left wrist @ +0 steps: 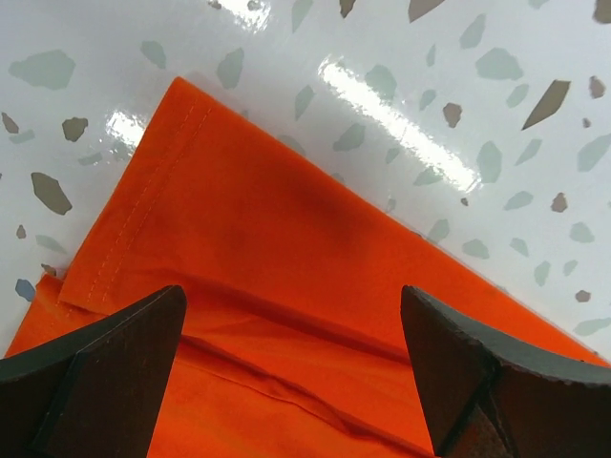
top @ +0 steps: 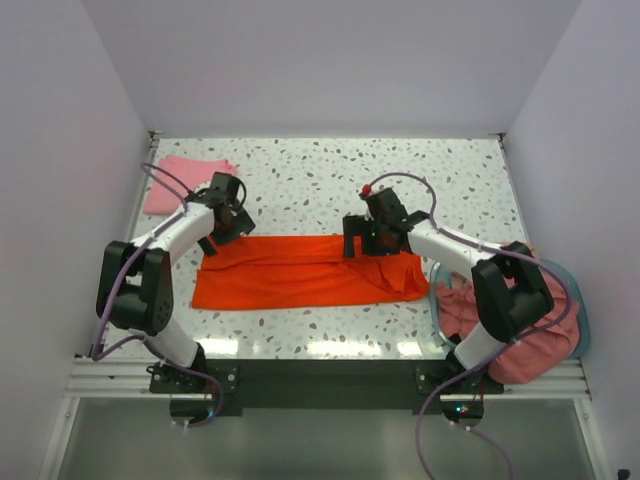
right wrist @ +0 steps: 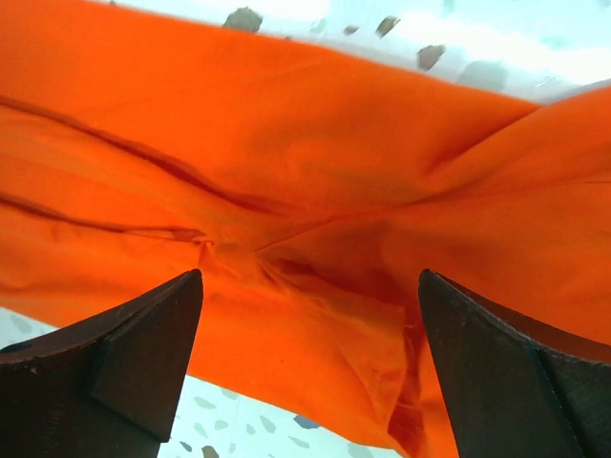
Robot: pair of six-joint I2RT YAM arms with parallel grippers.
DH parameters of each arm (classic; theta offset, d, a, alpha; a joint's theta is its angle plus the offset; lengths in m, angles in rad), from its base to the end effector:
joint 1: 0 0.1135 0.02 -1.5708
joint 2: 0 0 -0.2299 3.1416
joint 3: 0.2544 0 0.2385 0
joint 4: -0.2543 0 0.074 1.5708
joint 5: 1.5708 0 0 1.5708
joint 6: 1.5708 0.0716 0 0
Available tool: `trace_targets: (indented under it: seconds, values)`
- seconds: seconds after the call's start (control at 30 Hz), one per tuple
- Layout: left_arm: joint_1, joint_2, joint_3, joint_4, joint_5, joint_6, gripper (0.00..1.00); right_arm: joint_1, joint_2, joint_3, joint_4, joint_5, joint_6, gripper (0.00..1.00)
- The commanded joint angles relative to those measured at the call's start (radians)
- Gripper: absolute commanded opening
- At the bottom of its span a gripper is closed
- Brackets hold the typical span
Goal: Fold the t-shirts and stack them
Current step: Fold the tshirt
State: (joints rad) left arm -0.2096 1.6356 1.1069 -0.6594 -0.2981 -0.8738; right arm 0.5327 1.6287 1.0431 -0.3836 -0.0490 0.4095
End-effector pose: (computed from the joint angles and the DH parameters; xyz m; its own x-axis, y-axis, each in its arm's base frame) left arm 0.3151 -0.0455 0.1462 -0.6527 -0.6105 -0.4487 -0.6369 0.7628 -0.1115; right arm 0.2922 0.1763 0.1455 -0.8629 -0.0471 -0.5032 -0.2045 0.9430 0.2624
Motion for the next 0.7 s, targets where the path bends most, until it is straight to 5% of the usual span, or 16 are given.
trace_targets:
  seconds: [0.0, 0.27, 0.67]
  values:
    - [0.022, -0.008, -0.053, 0.067, 0.026, 0.041, 1.0, 0.019, -0.012, -0.044, 0.1, -0.11, 0.037, 0.99]
    - [0.108, 0.0, -0.205, 0.178, 0.074, 0.082, 1.0, 0.101, -0.042, -0.123, 0.117, -0.138, 0.038, 0.99]
    - [0.138, -0.039, -0.217, 0.144, 0.027, 0.078, 1.0, 0.331, -0.291, -0.219, -0.014, -0.054, 0.029, 0.99]
